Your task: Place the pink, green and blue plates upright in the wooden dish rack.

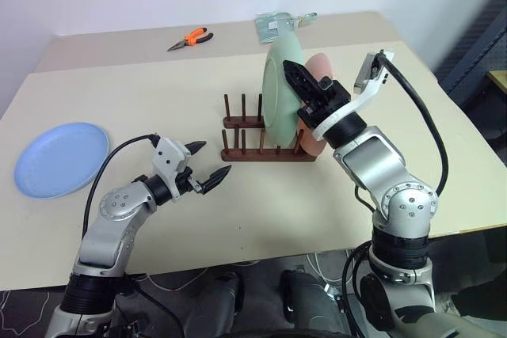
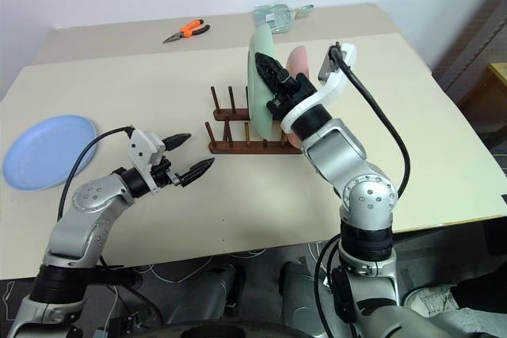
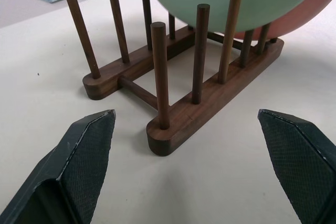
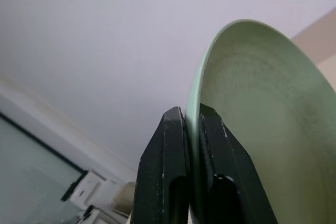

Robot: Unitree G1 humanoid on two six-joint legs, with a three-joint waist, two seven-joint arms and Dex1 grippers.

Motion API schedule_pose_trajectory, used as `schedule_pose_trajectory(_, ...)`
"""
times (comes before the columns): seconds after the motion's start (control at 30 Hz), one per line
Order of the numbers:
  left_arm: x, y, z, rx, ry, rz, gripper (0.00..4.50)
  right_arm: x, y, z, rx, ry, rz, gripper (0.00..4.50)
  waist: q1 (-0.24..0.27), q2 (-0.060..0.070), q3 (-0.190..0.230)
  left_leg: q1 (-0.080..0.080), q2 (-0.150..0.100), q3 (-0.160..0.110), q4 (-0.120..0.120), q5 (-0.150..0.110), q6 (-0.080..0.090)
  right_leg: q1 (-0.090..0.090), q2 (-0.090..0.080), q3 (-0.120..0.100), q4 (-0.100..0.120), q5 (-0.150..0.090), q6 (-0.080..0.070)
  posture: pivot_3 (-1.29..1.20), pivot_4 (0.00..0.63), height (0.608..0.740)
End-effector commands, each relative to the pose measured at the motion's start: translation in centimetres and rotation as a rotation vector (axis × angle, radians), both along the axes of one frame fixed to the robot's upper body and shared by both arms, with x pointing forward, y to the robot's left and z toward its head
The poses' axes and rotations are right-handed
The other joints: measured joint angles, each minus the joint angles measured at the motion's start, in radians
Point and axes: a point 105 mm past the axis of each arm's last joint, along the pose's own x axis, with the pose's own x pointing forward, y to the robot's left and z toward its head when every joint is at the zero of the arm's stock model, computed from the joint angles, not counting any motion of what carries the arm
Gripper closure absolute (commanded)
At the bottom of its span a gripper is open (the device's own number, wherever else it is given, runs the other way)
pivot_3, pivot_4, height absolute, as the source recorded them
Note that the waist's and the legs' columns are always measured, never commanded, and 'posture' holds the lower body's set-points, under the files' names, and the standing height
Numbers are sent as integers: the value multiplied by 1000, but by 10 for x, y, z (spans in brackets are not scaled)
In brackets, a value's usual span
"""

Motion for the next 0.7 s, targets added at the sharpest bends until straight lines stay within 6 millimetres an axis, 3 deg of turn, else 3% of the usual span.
schedule_pose_trajectory(0.03,-1,-5,12,-5,-44,-22,0,3,0,9,-15,-35,-21,3778,0,0,0,0,0,0,0,0,0,0,0,0,0,0,0,0,150,740)
schedule_pose_trajectory(0.07,-1,-6,12,-6,-44,-22,0,4,0,9,-25,-43,-21,3497,-1,0,0,0,0,0,0,0,0,0,0,0,0,0,0,0,150,740)
schedule_pose_trajectory(0.23,-3,-6,10,-18,-18,-30,0,5,3,19,-160,-151,-34,980,-1,0,0,0,0,0,0,0,0,0,0,0,0,0,0,0,150,740)
schedule_pose_trajectory(0.27,-3,-5,10,-26,-6,-28,0,3,5,23,-225,-205,-35,651,-1,0,0,0,0,0,0,0,0,0,0,0,0,0,0,0,150,740)
schedule_pose_trajectory(0.43,0,5,16,-59,-13,28,0,-9,12,45,-471,-472,-25,651,-2,0,0,0,0,1,0,0,0,0,0,-1,0,0,0,0,150,740)
schedule_pose_trajectory(0.47,6,15,21,-72,-37,95,0,-15,15,49,-543,-549,-2,651,-2,0,0,0,0,1,0,0,0,0,0,-1,0,0,0,0,150,740)
schedule_pose_trajectory(0.53,17,40,32,-120,-74,245,0,-25,22,50,-691,-692,45,102,-1,0,0,0,0,1,0,0,0,0,0,-1,0,0,0,0,150,740)
schedule_pose_trajectory(0.63,23,65,42,-159,-115,388,0,-32,29,46,-798,-800,101,48,-2,0,0,0,1,1,1,0,0,0,0,-1,0,0,0,0,150,740)
schedule_pose_trajectory(0.7,29,113,51,-193,-155,676,0,-41,39,36,-925,-921,183,48,0,0,0,0,1,1,1,0,0,0,0,-1,-1,0,0,0,150,740)
